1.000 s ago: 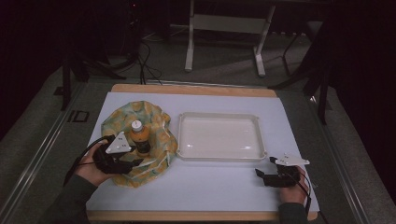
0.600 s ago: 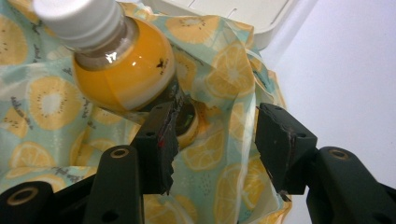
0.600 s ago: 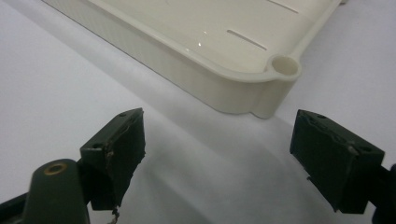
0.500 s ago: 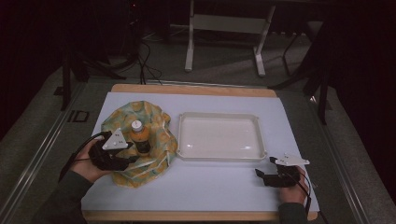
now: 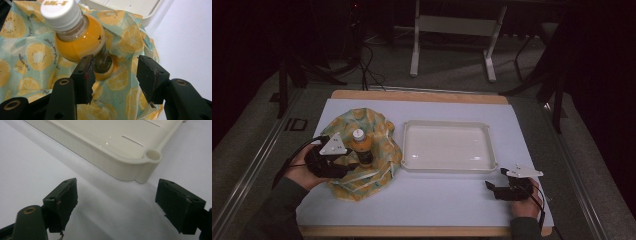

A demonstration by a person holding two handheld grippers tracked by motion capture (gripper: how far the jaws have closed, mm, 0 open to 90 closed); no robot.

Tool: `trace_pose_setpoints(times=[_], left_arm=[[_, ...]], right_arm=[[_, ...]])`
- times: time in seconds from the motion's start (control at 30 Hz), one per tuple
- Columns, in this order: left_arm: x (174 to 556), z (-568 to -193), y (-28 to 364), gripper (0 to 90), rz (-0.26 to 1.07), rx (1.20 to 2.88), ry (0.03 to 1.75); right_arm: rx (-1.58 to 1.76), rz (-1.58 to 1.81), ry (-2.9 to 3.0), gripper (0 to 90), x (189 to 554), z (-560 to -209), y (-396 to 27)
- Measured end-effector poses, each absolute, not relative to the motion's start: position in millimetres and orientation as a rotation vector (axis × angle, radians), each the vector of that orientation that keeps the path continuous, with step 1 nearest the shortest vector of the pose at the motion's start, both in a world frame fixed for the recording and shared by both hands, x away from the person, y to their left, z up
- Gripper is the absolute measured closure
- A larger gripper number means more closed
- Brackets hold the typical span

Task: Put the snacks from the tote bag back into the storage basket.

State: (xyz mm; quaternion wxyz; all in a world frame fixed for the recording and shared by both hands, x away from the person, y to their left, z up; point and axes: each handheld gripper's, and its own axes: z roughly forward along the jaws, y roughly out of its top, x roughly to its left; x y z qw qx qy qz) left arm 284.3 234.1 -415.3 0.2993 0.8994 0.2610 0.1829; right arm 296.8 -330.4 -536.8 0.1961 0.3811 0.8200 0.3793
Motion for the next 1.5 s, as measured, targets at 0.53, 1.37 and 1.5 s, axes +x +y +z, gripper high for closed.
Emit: trace_pose_setpoints(times=[0.53, 1.37, 1.5], left_arm=[[294, -403, 238, 48.5, 0.495, 2.422, 0.672], [310, -386, 246, 48.3, 0.507, 2.457, 0.693], [313, -382, 245, 48.2, 0.508, 2.467, 0.684]], right_arm=[[1.062, 1.056, 2.303, 17.5, 297, -537, -330], [1.071, 1.055, 2.305, 17.6, 297, -537, -329], [1.071, 1.055, 2.305, 17.5, 297, -537, -329]])
